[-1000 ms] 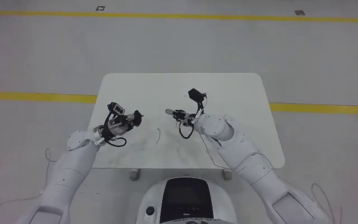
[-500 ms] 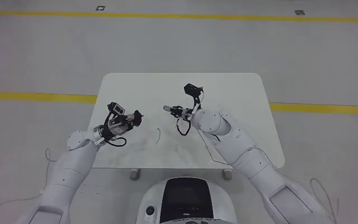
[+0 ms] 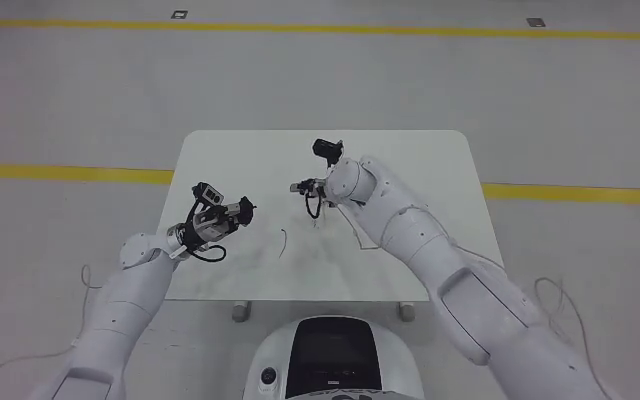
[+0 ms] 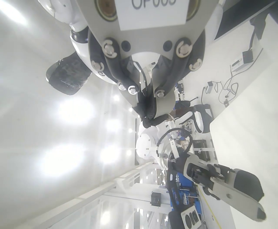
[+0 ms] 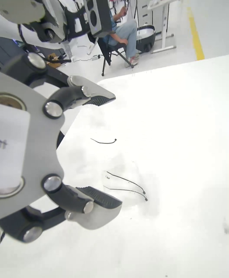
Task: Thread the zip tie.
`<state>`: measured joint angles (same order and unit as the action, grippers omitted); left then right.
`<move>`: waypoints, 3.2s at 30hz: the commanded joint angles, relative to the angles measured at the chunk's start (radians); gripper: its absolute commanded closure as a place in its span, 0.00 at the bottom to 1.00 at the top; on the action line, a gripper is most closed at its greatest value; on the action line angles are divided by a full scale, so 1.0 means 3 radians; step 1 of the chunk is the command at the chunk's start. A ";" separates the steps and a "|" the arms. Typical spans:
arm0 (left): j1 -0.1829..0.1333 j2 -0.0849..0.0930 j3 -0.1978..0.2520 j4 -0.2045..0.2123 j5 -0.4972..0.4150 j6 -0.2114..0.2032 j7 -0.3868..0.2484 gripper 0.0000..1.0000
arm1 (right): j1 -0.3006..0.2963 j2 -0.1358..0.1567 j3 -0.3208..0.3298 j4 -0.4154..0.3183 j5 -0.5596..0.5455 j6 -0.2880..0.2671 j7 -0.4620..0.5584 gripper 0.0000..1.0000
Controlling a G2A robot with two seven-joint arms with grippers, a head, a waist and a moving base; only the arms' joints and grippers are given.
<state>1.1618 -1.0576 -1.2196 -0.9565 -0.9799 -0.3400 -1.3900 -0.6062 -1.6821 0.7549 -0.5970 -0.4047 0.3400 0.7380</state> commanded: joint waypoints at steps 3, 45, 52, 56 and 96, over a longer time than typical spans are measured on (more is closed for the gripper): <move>0.0000 0.0000 0.0000 0.0000 0.0000 0.0000 0.0000 1.00 | -0.0005 0.0006 0.0001 -0.0021 0.0002 0.0000 -0.0003 0.00; 0.0000 0.0000 0.0000 0.0000 0.0000 0.0000 0.0000 1.00 | 0.0324 -0.0579 -0.0252 0.0962 -0.0529 0.0000 0.0310 0.56; 0.0000 0.0000 0.0000 0.0000 0.0000 0.0000 0.0000 1.00 | 0.0298 -0.0590 -0.0202 0.0979 -0.0539 0.0000 0.0222 0.72; 0.0000 0.0000 0.0000 0.0000 0.0000 0.0000 0.0000 1.00 | 0.0294 -0.0592 -0.0164 0.1016 -0.0530 0.0000 0.0176 1.00; 0.0000 0.0000 0.0000 0.0000 0.0000 0.0000 0.0000 1.00 | 0.0308 -0.0810 -0.0164 0.1370 -0.0895 -0.0001 0.0653 1.00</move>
<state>1.1618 -1.0576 -1.2196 -0.9565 -0.9799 -0.3400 -1.3900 -0.5131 -1.9253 0.7062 -0.1839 -0.6714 0.3400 0.9291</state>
